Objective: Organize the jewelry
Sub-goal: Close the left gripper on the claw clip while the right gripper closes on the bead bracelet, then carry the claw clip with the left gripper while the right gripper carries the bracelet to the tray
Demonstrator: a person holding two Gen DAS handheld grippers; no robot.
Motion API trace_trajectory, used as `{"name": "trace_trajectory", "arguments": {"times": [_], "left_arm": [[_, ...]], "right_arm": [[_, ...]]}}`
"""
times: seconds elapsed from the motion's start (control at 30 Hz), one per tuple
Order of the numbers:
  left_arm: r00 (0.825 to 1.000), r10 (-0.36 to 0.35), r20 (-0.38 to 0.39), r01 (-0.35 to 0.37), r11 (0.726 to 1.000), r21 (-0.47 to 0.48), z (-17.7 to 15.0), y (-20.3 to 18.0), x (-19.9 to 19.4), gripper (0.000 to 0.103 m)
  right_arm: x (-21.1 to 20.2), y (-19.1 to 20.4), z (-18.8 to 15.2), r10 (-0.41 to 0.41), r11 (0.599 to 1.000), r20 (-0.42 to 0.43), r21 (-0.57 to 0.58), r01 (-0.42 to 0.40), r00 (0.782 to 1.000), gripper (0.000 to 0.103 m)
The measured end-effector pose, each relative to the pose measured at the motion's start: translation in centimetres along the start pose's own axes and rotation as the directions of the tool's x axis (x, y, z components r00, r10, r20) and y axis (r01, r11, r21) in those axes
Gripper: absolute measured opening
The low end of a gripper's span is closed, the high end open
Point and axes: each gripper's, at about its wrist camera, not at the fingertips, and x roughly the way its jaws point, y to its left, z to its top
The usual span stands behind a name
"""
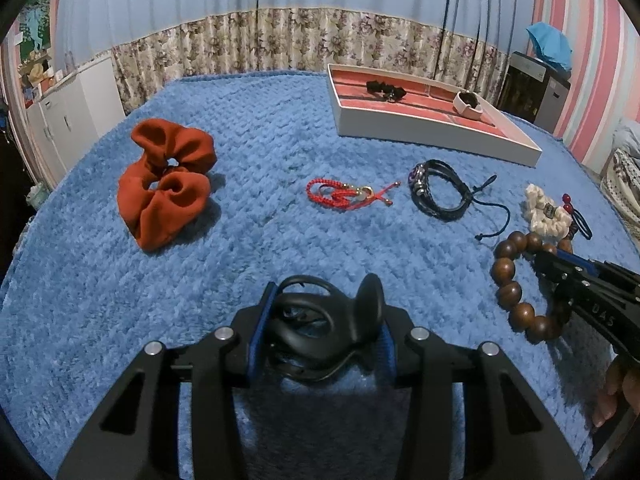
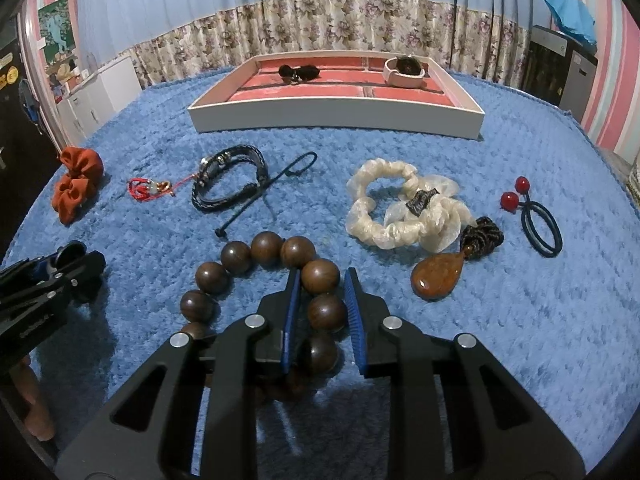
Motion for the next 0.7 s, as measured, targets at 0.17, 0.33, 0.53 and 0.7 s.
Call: {"name": "trace_trajectory", "arguments": {"times": [0.17,0.33,0.53,0.7], "left_arm": [[1.000,0.005,0.023,-0.005,1.000,0.003,0.4,-0.3,-1.1,0.044],[0.998,0.006,0.056,-0.006,1.000,0.005,1.1,-0.5,-2.5,0.044],[0.996,0.009,0.090,-0.009,1.000,0.002,2.5,-0.7,-4.0,0.044],[0.992,0.005,0.126,-0.007,1.000,0.015,3.6,-1.5,-5.2,0.044]], "right_arm": [[-0.8,-0.1,0.6,0.017,1.000,0.025,-0.006,-0.017,1.000,0.021],[-1.7,-0.3,1.1,0.030,1.000,0.054,-0.006,-0.029,0.998,0.021],[-2.9,-0.7,1.6,0.045,0.999,0.086,-0.002,-0.045,0.995,0.021],[-4.2,-0.8,2.5,0.056,0.998,0.121,-0.011,-0.055,0.991,0.021]]}}
